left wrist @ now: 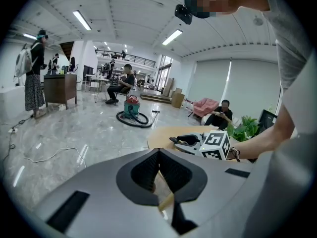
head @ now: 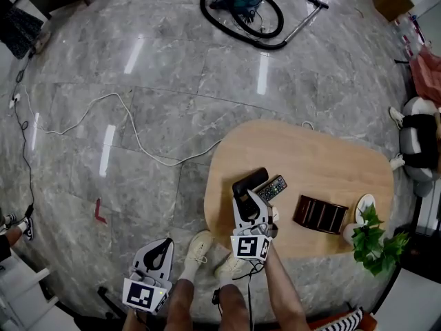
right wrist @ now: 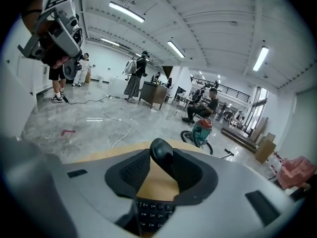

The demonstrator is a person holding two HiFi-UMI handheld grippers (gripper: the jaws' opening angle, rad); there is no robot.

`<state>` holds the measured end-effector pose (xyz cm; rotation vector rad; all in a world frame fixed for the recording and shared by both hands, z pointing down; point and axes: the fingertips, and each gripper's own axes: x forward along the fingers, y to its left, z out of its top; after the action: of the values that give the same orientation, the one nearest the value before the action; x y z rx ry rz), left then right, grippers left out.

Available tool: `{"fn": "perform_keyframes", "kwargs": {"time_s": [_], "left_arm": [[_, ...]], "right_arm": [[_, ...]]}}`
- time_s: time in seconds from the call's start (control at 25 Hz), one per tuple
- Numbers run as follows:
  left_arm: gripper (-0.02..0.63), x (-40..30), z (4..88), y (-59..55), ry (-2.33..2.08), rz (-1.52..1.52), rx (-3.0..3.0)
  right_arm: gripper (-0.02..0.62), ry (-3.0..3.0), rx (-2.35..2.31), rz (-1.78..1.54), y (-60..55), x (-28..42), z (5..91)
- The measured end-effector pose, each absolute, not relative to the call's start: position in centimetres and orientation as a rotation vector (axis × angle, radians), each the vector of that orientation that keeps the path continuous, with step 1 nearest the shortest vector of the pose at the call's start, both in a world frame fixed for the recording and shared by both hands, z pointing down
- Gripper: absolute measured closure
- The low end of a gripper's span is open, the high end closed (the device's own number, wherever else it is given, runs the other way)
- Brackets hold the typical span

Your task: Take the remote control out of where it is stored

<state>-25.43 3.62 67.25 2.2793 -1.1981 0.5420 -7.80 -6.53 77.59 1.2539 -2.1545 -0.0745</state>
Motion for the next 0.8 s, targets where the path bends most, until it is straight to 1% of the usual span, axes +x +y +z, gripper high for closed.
{"fn": "perform_keyframes", "kwargs": {"time_s": [0.24,0.64,0.8], "left_arm": [[0.6,-25.5,67.3,4.1,-1.199,0.551,2.269],[0.601,-26.6,67.2,4.1,-1.217,0.561,2.266],[0.601,-26.3,66.7,4.5,-1.215,0.553,2.272]], "right_arm": [[0.462,-2.164,1.246,0.011,-6.5,-7.8,78.7],[0.462,-2.153,1.255,0.046,-6.3,-7.9,79.2],[0.463,-2.16,1.26,0.124,-6.0,-7.7,78.8]]}}
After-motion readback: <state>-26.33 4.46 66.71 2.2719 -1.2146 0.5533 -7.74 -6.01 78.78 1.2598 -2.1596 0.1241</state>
